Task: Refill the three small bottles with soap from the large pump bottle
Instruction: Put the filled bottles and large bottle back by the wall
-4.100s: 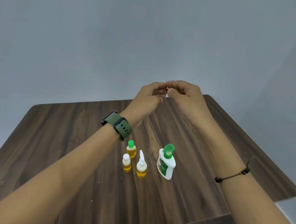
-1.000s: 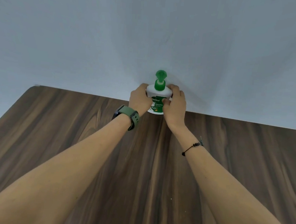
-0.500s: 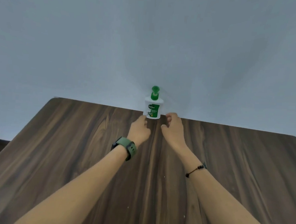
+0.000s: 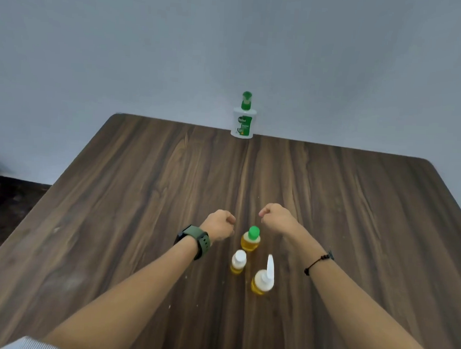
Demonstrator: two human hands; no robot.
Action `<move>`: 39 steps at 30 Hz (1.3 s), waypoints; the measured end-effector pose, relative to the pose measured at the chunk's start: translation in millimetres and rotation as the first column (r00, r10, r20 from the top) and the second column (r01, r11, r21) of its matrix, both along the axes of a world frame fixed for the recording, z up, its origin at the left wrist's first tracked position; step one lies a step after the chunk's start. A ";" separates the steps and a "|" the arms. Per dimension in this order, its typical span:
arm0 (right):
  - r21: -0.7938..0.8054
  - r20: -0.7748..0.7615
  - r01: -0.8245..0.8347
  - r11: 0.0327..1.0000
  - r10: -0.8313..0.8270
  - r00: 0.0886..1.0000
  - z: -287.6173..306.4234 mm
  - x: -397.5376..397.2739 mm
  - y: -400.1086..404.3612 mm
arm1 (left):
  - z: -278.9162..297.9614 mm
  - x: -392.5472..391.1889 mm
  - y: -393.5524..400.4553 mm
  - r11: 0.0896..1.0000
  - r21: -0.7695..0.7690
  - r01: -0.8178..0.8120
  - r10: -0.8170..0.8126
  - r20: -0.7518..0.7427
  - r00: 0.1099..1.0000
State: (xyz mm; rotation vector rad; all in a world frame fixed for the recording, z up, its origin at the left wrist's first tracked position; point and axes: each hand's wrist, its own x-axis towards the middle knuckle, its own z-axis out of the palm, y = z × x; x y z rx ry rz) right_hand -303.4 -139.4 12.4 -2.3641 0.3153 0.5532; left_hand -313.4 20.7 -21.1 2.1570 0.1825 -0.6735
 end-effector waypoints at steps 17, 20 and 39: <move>0.124 -0.016 0.044 0.991 -0.042 0.999 -27.0 -29.1 -1.2 | -6.8 -9.7 -24.5 0.991 0.090 0.104 -0.118 0.169 0.979; 0.099 0.040 0.058 0.993 -0.062 0.997 -28.9 -7.1 -3.0 | -0.9 14.9 -28.5 0.983 0.132 0.124 -0.154 0.241 0.958; 0.021 0.390 0.083 0.996 -0.085 0.917 -29.1 295.4 -42.3 | 0.3 306.0 -94.0 0.975 -0.100 -0.201 0.224 0.464 0.857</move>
